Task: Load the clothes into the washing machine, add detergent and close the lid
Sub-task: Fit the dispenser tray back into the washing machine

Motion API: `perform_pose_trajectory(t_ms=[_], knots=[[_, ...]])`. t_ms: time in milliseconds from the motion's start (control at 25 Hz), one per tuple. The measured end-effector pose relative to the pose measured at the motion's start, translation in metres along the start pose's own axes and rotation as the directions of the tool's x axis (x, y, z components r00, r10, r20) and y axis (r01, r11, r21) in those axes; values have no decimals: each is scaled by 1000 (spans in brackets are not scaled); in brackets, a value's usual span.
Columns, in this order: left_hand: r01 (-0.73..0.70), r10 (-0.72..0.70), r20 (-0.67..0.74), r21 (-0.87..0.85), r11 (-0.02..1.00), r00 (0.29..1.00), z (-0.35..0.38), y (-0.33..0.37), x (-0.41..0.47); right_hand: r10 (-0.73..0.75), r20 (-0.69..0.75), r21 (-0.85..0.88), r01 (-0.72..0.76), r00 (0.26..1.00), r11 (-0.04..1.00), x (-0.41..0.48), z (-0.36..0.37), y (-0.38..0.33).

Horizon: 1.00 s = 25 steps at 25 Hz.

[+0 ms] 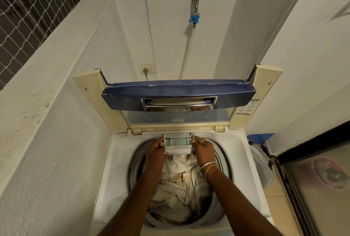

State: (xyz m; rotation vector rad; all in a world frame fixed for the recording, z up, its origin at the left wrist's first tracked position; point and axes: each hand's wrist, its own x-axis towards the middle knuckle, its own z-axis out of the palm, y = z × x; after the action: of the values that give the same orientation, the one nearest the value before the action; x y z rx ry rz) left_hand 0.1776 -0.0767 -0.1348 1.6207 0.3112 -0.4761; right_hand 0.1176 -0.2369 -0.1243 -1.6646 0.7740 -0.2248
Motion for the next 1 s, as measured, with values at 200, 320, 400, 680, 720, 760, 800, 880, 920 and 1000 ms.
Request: perform_pose_trajectory(t_ms=[200,320,400,680,720,760,800,880,920,1000], knots=[[66,-70,-38,-102,993,997,2,1,-3,41,-36,92,-38,998,995,-4,2,6],[80,-85,-36,-128,988,996,3,1,-4,65,-33,131,-60,997,990,-4,1,2],[109,-115,-22,-166,980,993,2,0,0,135,-12,164,-131,991,978,0,-1,-3],[186,-203,-83,-173,967,976,7,3,5,138,-24,150,-133,990,980,7,1,-5],[179,-196,-86,-174,968,977,8,1,4,139,-27,157,-133,990,979,6,1,-6],[165,-180,-92,-151,975,979,9,-1,3,136,-27,166,-130,990,978,6,1,-5],[149,-163,-102,-132,980,981,10,-2,1,132,-30,173,-125,991,977,6,1,-5],[120,-131,-113,-102,988,985,10,-4,-3,136,-37,198,-126,990,972,4,1,-3],[105,-113,-110,-78,991,987,10,-5,-5,134,-40,213,-122,990,969,3,1,-2],[83,-88,-98,-50,995,991,10,-6,-7,126,-42,238,-113,991,965,1,2,-2]])
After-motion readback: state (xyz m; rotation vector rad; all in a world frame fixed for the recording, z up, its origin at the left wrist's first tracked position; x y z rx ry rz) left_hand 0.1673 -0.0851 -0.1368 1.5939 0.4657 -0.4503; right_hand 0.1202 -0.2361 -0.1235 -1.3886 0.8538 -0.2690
